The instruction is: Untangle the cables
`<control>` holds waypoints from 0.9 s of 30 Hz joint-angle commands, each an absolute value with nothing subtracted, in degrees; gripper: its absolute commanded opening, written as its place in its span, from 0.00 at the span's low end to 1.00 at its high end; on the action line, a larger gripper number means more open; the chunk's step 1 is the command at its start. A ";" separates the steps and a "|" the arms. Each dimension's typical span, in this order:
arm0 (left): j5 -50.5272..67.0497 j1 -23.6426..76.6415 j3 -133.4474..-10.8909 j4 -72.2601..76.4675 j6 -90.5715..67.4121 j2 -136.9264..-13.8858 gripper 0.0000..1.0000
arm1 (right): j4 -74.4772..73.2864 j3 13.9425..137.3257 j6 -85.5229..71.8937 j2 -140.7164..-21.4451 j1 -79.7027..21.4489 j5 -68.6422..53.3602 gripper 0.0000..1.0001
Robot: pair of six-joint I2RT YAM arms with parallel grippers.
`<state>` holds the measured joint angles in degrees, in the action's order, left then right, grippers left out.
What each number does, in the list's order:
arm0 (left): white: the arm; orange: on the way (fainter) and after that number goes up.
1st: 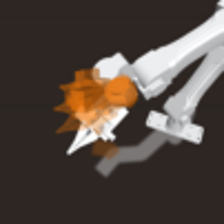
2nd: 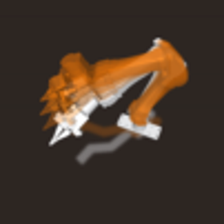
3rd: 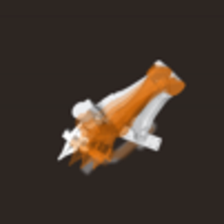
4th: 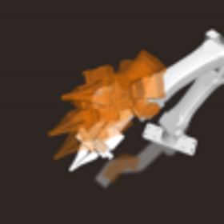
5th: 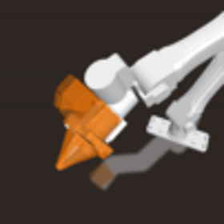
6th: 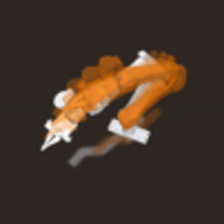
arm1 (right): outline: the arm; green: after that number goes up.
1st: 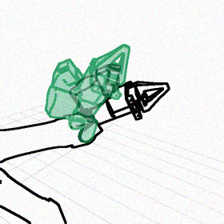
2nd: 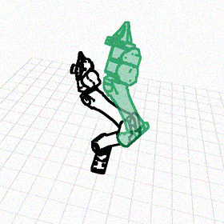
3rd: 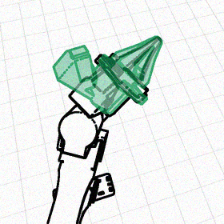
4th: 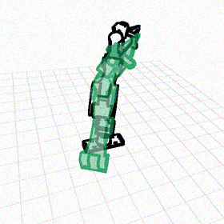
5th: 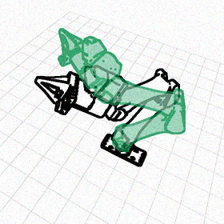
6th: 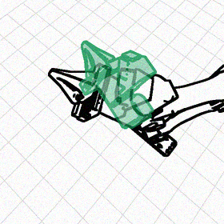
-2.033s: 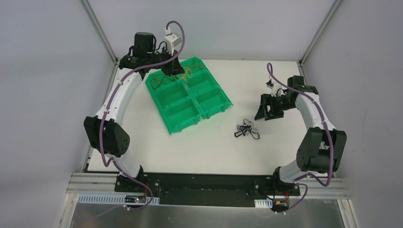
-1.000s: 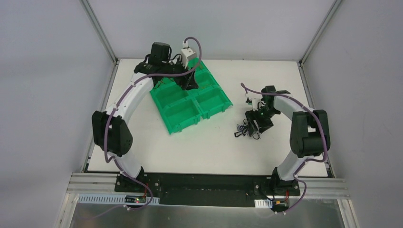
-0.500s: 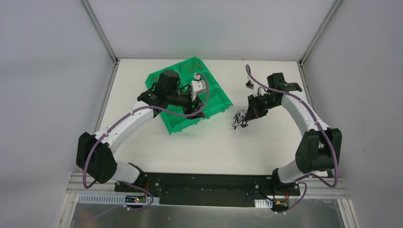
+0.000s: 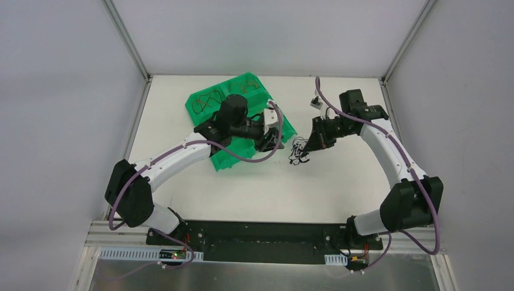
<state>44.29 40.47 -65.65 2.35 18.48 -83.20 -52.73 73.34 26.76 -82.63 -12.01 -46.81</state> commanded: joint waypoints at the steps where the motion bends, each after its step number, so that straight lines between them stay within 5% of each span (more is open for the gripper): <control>1: 45.25 42.06 -69.07 9.17 14.83 -84.63 0.39 | -51.89 74.56 24.66 -78.58 -13.23 -48.35 0.00; 11: 41.88 44.28 -71.88 11.09 8.94 -89.19 0.47 | -50.45 73.82 23.74 -77.28 -14.61 -46.36 0.00; 15: 39.41 44.38 -72.74 10.70 8.73 -90.34 0.31 | -50.45 73.78 23.73 -76.80 -14.64 -46.39 0.00; 17: 38.19 44.38 -73.04 9.73 9.10 -90.44 0.03 | -50.45 73.50 23.73 -76.50 -14.60 -46.46 0.00; 22: 39.44 44.33 -72.68 8.29 11.60 -87.16 0.00 | -49.23 70.60 25.04 -75.58 -14.21 -42.03 0.00; 24: 40.61 44.30 -73.12 8.45 10.81 -85.79 0.00 | -46.22 66.99 25.14 -74.77 -13.10 -40.04 0.07; 27: 41.66 44.35 -75.00 8.79 8.87 -84.78 0.00 | -41.09 62.50 24.90 -73.58 -11.00 -38.84 0.48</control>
